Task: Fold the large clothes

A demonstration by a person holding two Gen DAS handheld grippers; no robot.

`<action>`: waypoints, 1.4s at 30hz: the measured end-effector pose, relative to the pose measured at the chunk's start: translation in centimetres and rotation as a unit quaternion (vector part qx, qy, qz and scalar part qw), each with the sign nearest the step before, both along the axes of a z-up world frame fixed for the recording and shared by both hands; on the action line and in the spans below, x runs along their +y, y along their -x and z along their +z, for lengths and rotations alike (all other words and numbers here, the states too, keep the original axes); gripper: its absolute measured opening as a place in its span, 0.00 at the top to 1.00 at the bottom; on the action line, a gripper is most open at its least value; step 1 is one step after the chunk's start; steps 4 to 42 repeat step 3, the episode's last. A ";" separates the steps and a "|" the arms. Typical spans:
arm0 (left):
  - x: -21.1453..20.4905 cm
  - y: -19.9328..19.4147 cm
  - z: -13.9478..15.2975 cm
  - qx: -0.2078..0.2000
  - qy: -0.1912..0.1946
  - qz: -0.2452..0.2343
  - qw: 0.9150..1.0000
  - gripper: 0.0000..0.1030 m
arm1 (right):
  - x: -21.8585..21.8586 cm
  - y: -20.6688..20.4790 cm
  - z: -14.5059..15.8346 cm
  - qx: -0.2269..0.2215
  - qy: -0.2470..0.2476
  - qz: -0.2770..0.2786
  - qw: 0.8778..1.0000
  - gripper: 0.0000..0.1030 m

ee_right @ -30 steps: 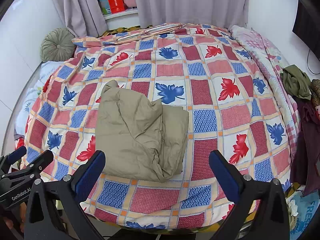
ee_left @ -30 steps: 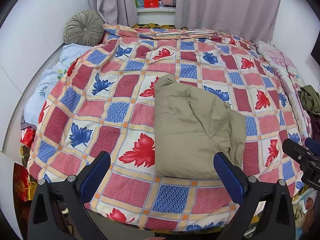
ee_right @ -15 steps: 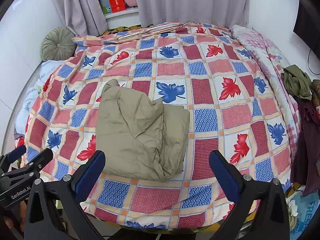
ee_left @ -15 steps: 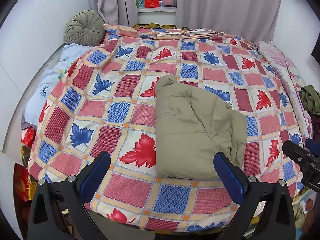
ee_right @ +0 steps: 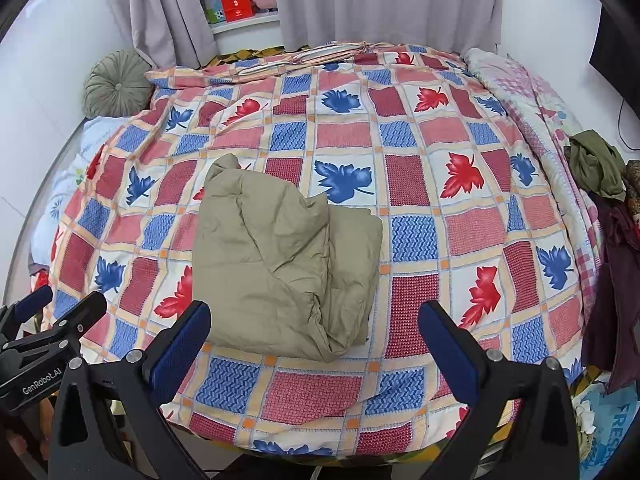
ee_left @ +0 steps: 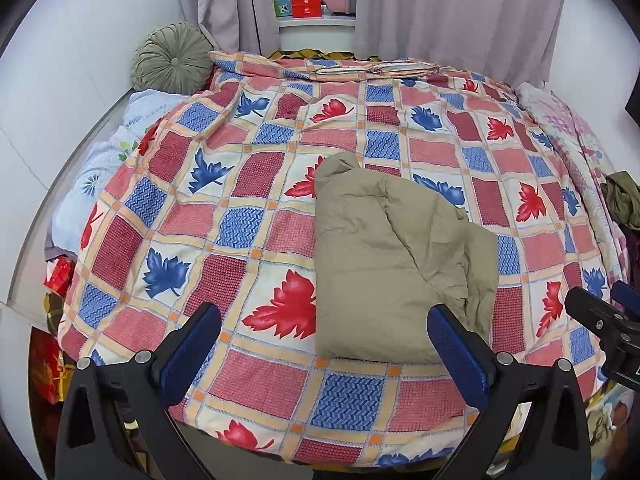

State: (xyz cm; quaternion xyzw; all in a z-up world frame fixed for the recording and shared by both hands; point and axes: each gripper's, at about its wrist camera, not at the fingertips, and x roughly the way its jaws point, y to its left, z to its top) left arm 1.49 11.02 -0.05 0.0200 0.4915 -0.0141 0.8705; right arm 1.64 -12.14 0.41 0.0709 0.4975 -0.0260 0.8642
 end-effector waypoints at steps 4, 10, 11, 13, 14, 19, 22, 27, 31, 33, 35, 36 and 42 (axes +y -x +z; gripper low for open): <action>0.1 -0.2 -0.2 0.003 0.003 -0.003 1.000 0.00 | 0.0 0.0 0.0 -0.001 0.000 -0.001 1.000 0.00; 0.1 -0.2 -0.2 0.003 0.003 -0.003 1.000 0.00 | 0.0 0.0 0.0 -0.001 0.000 -0.001 1.000 0.00; 0.1 -0.2 -0.2 0.003 0.003 -0.003 1.000 0.00 | 0.0 0.0 0.0 -0.001 0.000 -0.001 1.000 0.00; 0.1 -0.2 -0.2 0.003 0.003 -0.003 1.000 0.00 | 0.0 0.0 0.0 -0.001 0.000 -0.001 1.000 0.00; 0.1 -0.2 -0.2 0.003 0.003 -0.003 1.000 0.00 | 0.0 0.0 0.0 -0.001 0.000 -0.001 1.000 0.00; 0.1 -0.2 -0.2 0.003 0.003 -0.003 1.000 0.00 | 0.0 0.0 0.0 -0.001 0.000 -0.001 1.000 0.00; 0.1 -0.2 -0.2 0.003 0.003 -0.003 1.000 0.00 | 0.0 0.0 0.0 -0.001 0.000 -0.001 1.000 0.00; 0.1 -0.2 -0.2 0.003 0.003 -0.003 1.000 0.00 | 0.0 0.0 0.0 -0.001 0.000 -0.001 1.000 0.00; 0.1 -0.2 -0.2 0.003 0.003 -0.003 1.000 0.00 | 0.0 0.0 0.0 -0.001 0.000 -0.001 1.000 0.00; 0.1 -0.2 -0.2 0.003 0.003 -0.003 1.000 0.00 | 0.0 0.0 0.0 -0.001 0.000 -0.001 1.000 0.00; 0.1 -0.2 -0.2 0.003 0.003 -0.003 1.000 0.00 | 0.0 0.0 0.0 -0.001 0.000 -0.001 1.000 0.00; 0.1 -0.2 -0.2 0.003 0.003 -0.003 1.000 0.00 | 0.0 0.0 0.0 -0.001 0.000 -0.001 1.000 0.00; 0.1 -0.2 -0.2 0.003 0.003 -0.003 1.000 0.00 | 0.0 0.0 0.0 -0.001 0.000 -0.001 1.000 0.00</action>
